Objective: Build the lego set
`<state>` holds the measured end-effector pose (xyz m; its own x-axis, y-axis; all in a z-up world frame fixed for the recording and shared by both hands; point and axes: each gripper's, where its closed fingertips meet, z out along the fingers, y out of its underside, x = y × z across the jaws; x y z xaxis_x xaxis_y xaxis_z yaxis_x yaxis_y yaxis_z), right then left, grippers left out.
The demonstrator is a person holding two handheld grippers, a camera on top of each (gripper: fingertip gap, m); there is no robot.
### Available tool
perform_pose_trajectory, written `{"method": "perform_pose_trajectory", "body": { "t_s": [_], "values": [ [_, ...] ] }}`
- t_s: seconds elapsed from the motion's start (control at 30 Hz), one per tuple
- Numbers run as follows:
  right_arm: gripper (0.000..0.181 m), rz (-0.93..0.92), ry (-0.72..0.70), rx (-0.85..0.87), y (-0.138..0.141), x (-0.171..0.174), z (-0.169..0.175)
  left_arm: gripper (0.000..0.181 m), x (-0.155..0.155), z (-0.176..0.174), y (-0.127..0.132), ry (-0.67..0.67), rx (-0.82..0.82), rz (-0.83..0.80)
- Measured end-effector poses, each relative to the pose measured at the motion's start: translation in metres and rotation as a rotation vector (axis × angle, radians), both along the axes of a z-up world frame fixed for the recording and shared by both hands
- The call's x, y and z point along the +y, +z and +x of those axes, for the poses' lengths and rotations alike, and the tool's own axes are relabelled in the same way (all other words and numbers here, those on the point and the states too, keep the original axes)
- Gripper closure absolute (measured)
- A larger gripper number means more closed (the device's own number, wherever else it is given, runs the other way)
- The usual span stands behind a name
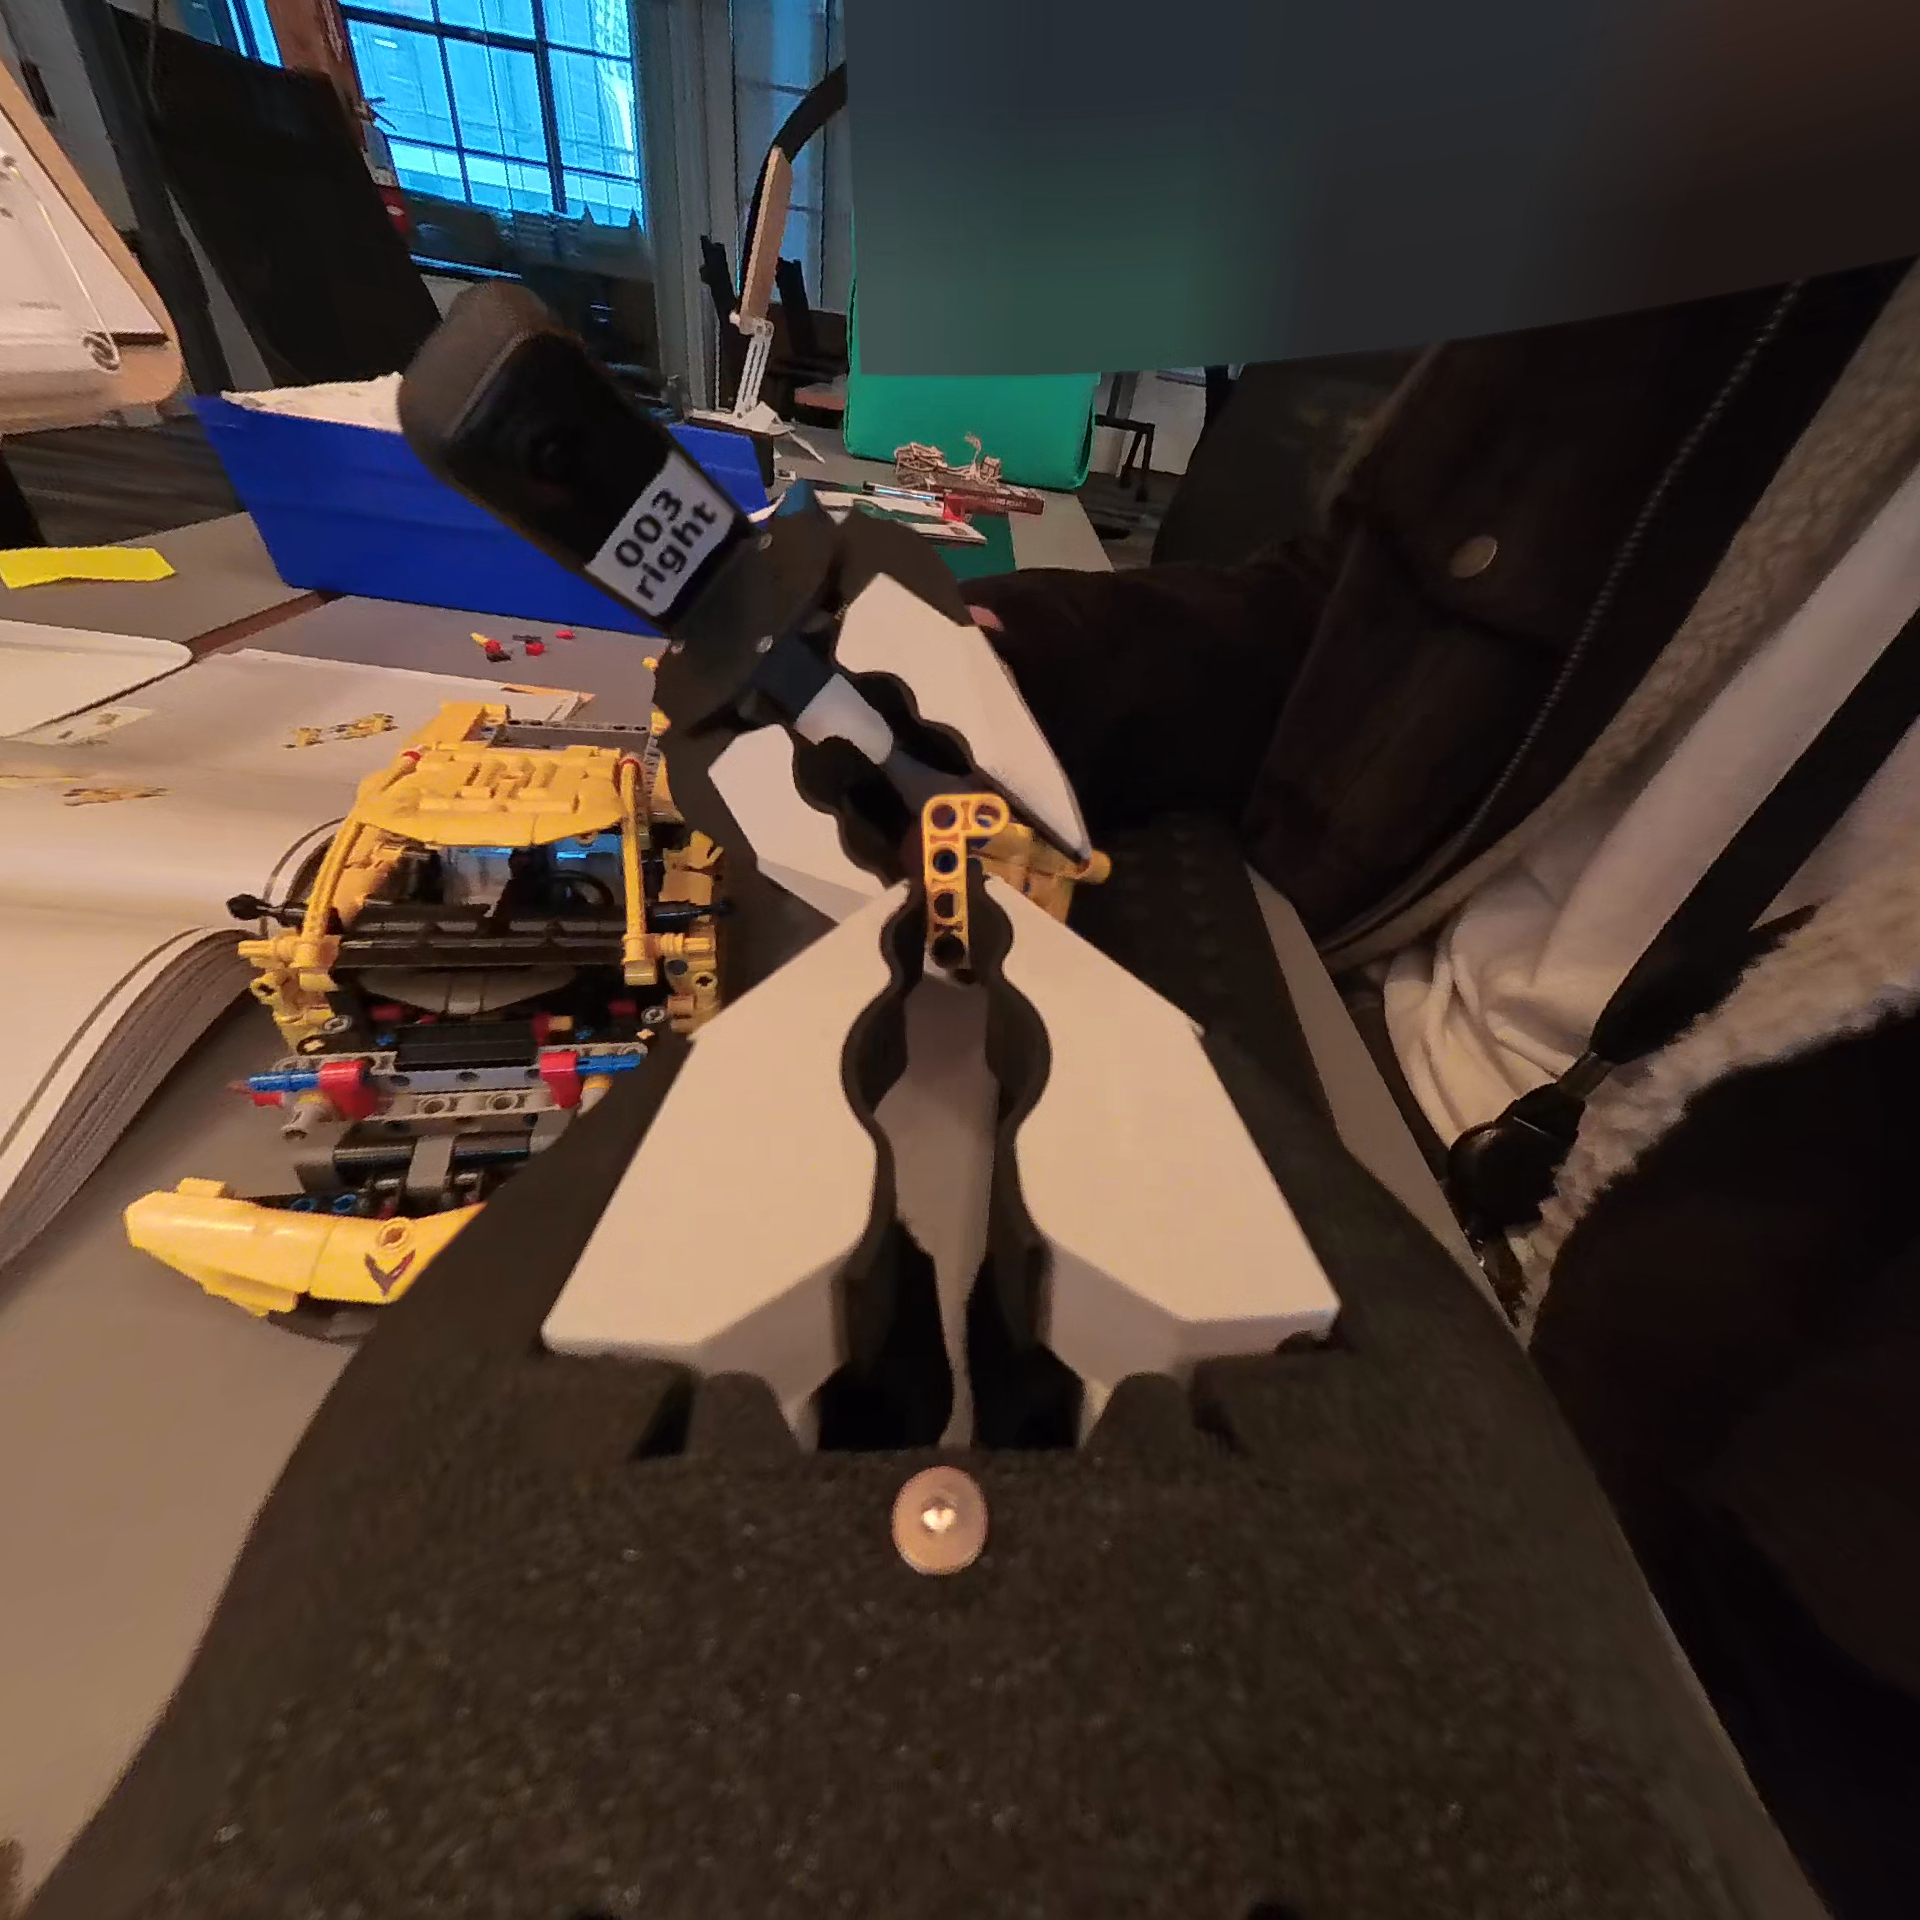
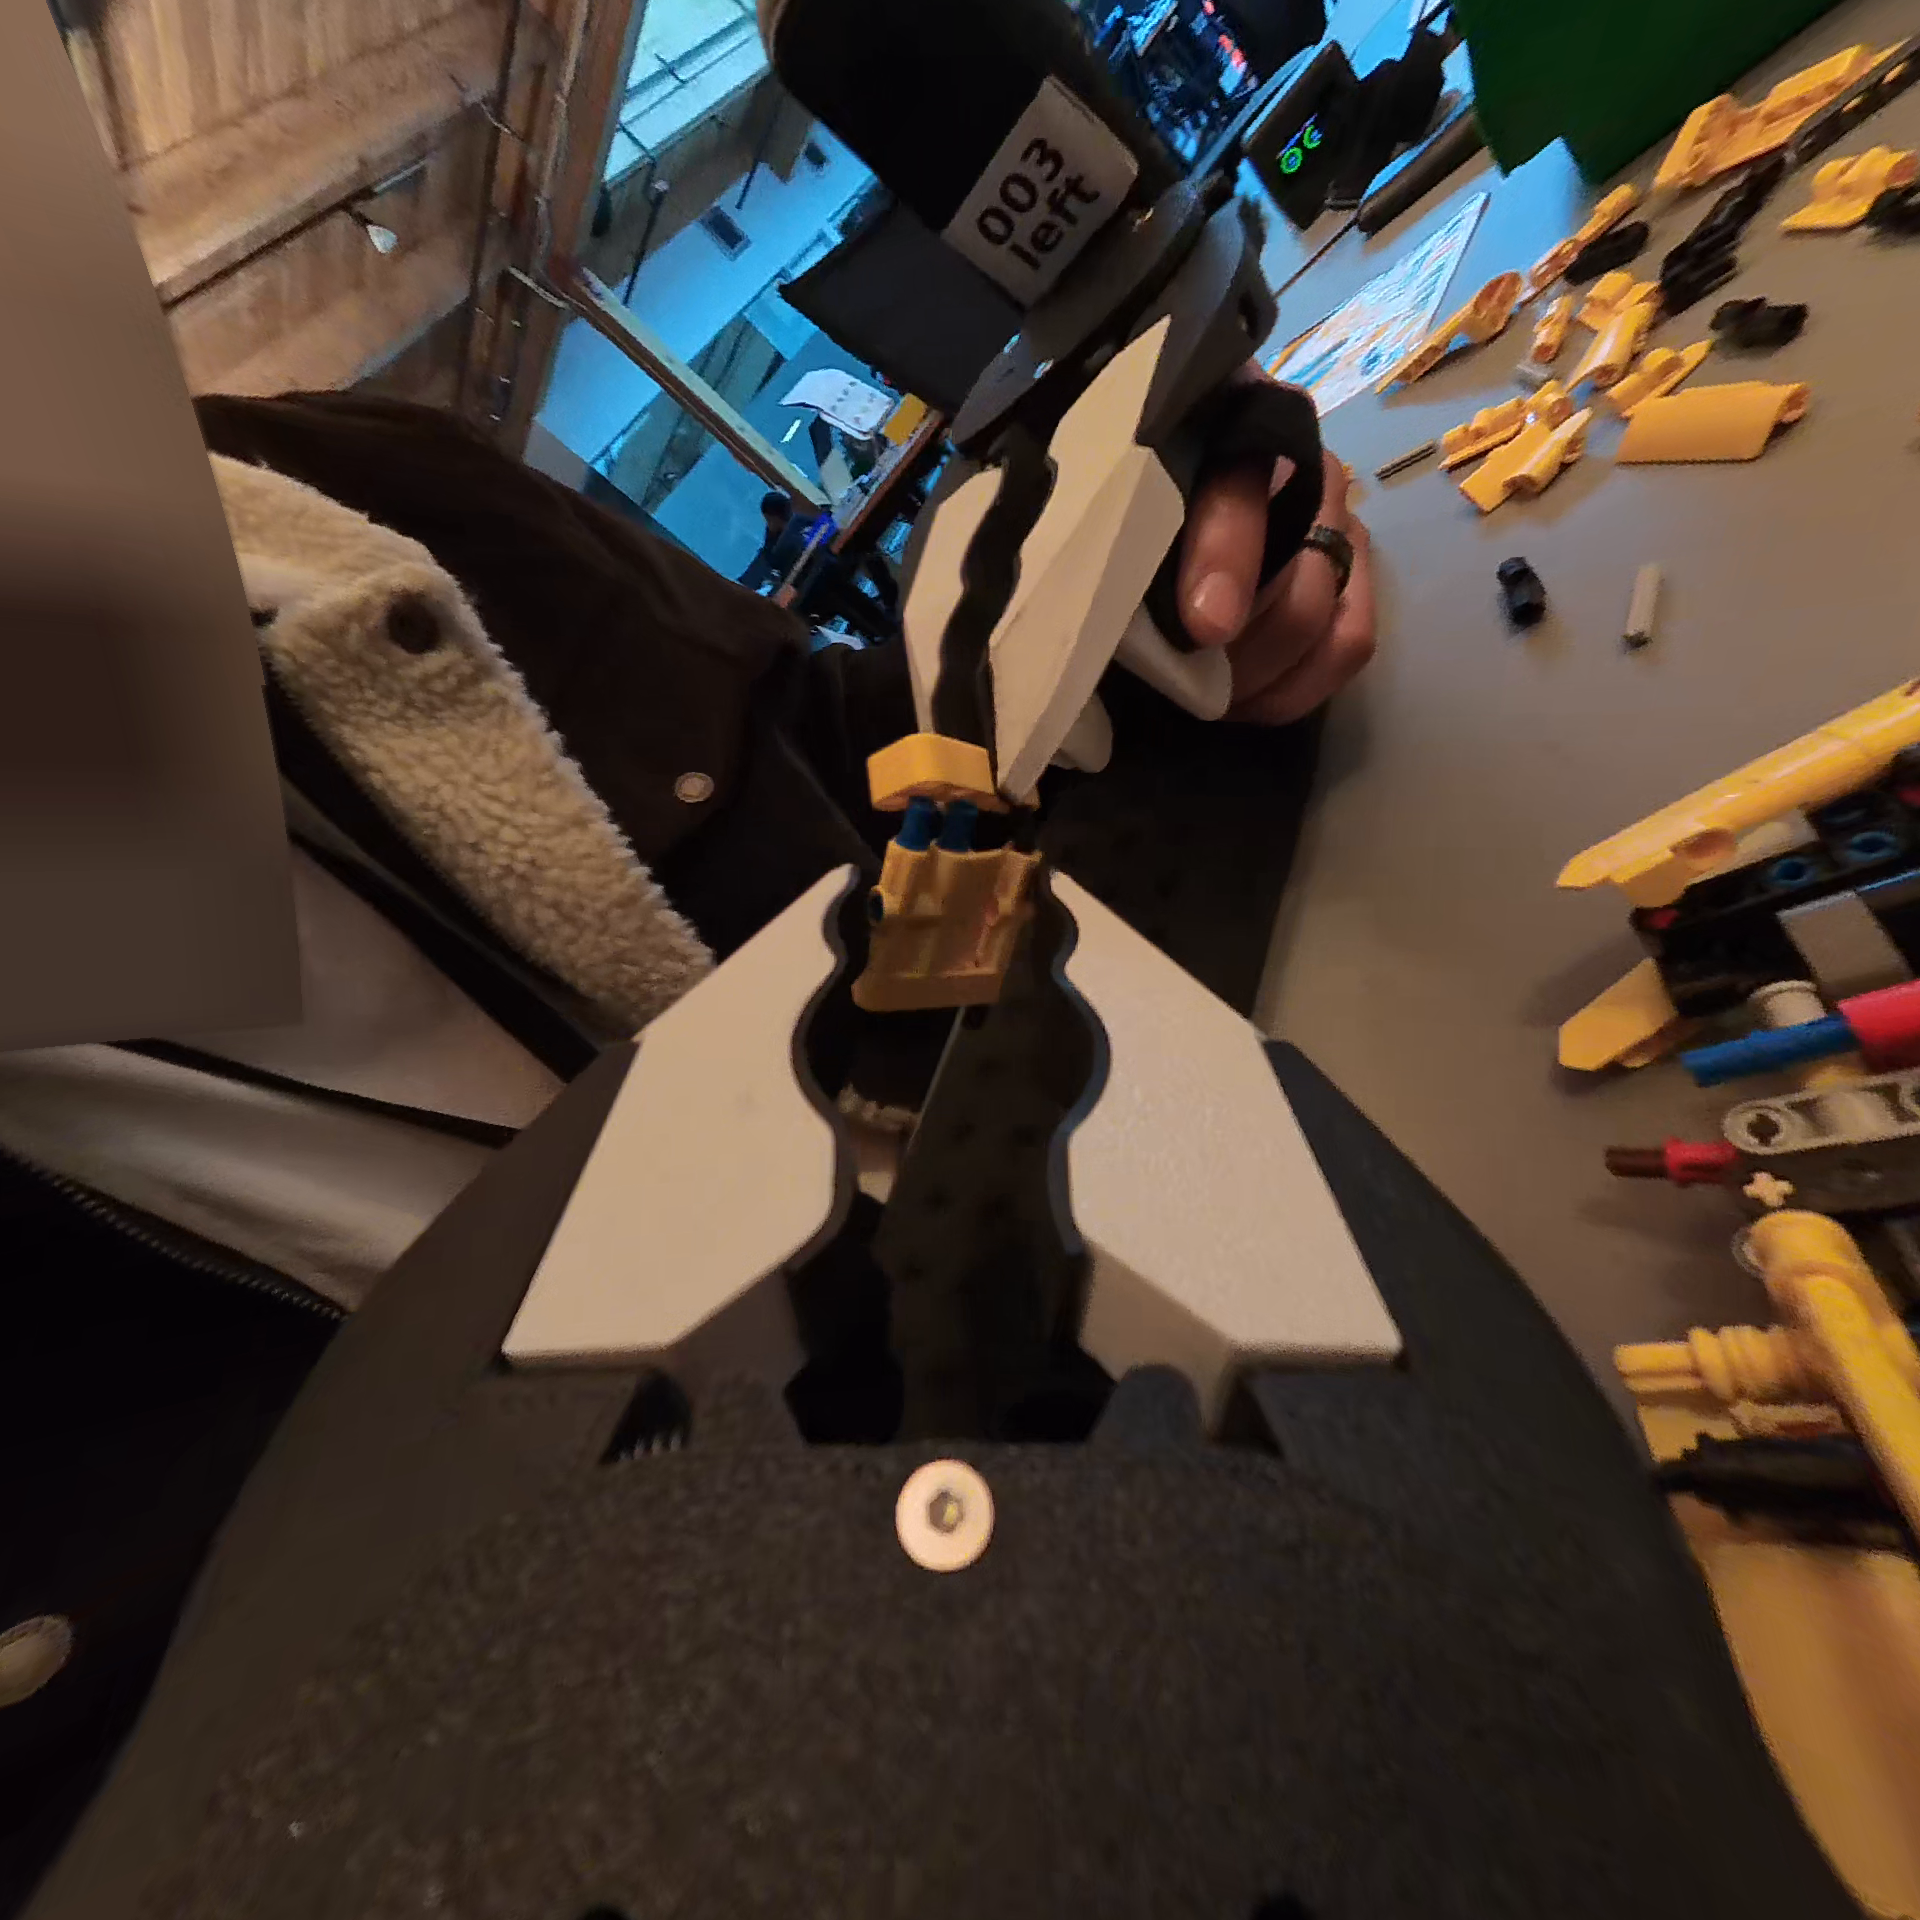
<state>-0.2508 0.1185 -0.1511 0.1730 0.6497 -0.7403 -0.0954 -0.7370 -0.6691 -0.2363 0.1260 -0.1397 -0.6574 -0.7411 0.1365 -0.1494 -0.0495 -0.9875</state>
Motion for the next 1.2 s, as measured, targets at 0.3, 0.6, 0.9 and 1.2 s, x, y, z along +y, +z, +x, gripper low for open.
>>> {"method": "perform_pose_trajectory", "body": {
  "t_s": [0.3,0.6,0.9,1.2],
  "values": [
    [0.175,0.141,-0.086,-0.458,-0.045,0.004,0.019,0.174,0.014,0.005,-0.005,0.038,0.066,-0.046],
    [0.175,0.485,-0.194,-0.644,-0.034,0.020,0.026,0.174,0.015,0.008,-0.022,0.054,0.177,-0.005],
    [0.175,0.522,-0.145,-0.844,-0.050,0.017,0.030,0.174,0.007,0.011,-0.042,0.052,0.234,0.134],
    [0.175,0.515,-0.100,-0.913,-0.060,0.014,0.033,0.174,0.002,0.013,-0.055,0.073,0.175,0.317]
  ]
}}
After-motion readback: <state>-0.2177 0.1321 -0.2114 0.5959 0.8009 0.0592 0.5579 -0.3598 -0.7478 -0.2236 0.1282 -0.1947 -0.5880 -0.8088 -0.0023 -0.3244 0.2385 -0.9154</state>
